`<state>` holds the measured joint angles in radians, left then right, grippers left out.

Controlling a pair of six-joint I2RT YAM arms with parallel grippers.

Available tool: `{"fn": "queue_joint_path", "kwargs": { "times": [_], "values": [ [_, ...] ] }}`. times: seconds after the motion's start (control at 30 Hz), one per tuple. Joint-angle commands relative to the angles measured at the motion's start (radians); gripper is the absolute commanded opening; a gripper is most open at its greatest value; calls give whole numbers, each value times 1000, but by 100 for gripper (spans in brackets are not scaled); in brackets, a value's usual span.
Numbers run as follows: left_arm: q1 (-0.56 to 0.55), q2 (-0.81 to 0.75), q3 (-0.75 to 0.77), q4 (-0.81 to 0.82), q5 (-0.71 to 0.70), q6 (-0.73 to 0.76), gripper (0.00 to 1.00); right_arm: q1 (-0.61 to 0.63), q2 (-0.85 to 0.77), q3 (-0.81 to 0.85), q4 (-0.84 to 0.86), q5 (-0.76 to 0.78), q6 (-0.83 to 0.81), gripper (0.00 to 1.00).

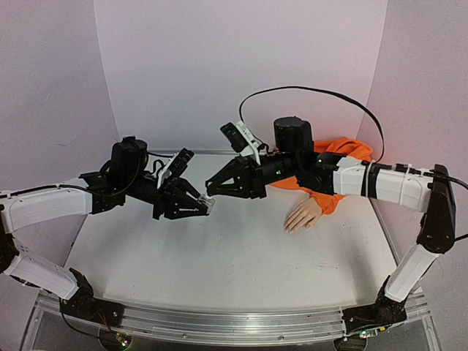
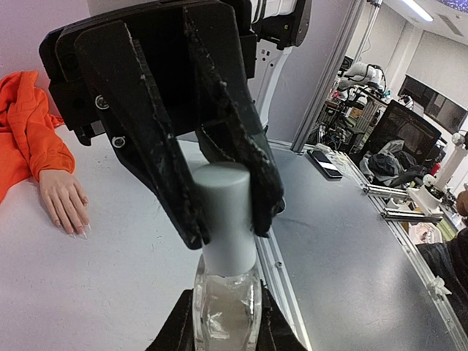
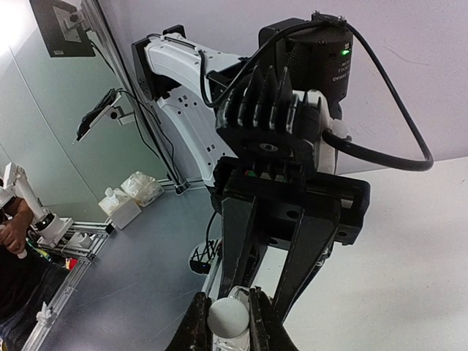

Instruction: Paint the nails

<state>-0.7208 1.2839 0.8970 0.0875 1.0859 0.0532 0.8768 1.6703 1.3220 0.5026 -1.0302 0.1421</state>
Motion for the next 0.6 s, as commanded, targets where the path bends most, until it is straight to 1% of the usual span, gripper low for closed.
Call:
{"fn": "queue_joint_path", "kwargs": {
  "times": [0.0,0.07,0.13,0.23,0.3,0.43,0.5,0.57],
  "values": [
    [3,-55,23,56,-118,12,0,31,19,30,40,-11,-3,0],
    [8,-89,3,62,-215,19,0,43,21,13,48,21,-2,0],
    [14,-127,-34,91,-359,12,0,56,31,-7,73,63,11,0],
    [29,-198,-111,193,-573,-25,0,72,55,-40,144,156,77,0],
    [30,-232,-149,240,-688,-26,0,90,85,-45,197,236,132,0],
    [31,-259,-178,250,-846,13,0,159,192,23,232,463,239,0],
    [31,-264,-185,250,-937,32,0,203,251,68,239,609,322,0],
    [31,-269,-192,250,-993,59,0,256,310,124,214,795,424,0]
  ]
}}
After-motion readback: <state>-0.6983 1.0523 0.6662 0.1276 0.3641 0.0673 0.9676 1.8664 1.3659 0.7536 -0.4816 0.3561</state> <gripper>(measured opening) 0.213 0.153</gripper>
